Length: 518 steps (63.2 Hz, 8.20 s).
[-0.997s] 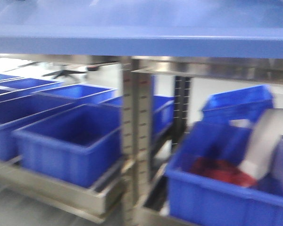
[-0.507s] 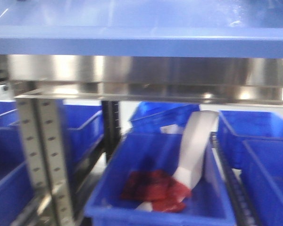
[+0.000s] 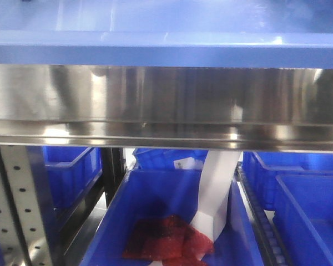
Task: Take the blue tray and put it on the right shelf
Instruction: 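Carry the tray with both grippers while driving to the shelving rack, then lower the tray onto the upper roller shelf with both grippers, then open both grippers to release the tray on the shelf, then withdraw both grippers away from the tray on the shelf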
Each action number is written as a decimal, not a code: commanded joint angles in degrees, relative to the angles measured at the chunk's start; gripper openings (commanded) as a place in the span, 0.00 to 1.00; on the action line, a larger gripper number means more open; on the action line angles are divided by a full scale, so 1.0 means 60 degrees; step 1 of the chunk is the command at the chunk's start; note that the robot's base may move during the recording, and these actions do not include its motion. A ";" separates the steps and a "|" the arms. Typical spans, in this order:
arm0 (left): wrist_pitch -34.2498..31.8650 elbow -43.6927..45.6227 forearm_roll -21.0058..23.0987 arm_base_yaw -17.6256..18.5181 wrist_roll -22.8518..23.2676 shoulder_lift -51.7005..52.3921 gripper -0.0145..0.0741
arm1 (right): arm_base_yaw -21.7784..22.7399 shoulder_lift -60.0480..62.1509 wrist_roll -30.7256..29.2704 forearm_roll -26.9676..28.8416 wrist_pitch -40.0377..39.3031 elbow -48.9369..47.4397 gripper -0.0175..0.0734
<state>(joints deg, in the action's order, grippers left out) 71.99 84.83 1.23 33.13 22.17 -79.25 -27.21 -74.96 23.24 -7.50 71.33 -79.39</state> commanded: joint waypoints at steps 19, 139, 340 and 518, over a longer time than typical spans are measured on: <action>0.0772 0.0257 0.0309 0.0102 -0.0281 0.0309 0.11 | -0.0029 0.0257 -0.0392 -0.0064 -0.0559 -0.0346 0.25; -0.0506 0.4043 -0.0394 -0.1276 -0.0868 -0.1540 0.11 | 0.0453 -0.0970 -0.0568 0.0062 -0.0437 -0.3485 0.25; -0.9699 -0.9346 -0.0424 -0.0798 -0.2816 0.9796 0.11 | 0.1081 1.0495 -0.2743 -0.0084 -0.8960 0.8812 0.25; -1.2208 -1.4690 0.0209 -0.5802 -0.3034 1.3436 0.11 | 0.5193 1.2782 -0.4247 0.2477 -1.2579 1.3285 0.25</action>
<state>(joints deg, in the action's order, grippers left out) 4.02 -1.60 2.17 -1.70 4.19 0.68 3.71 0.64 -2.29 7.06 1.31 1.66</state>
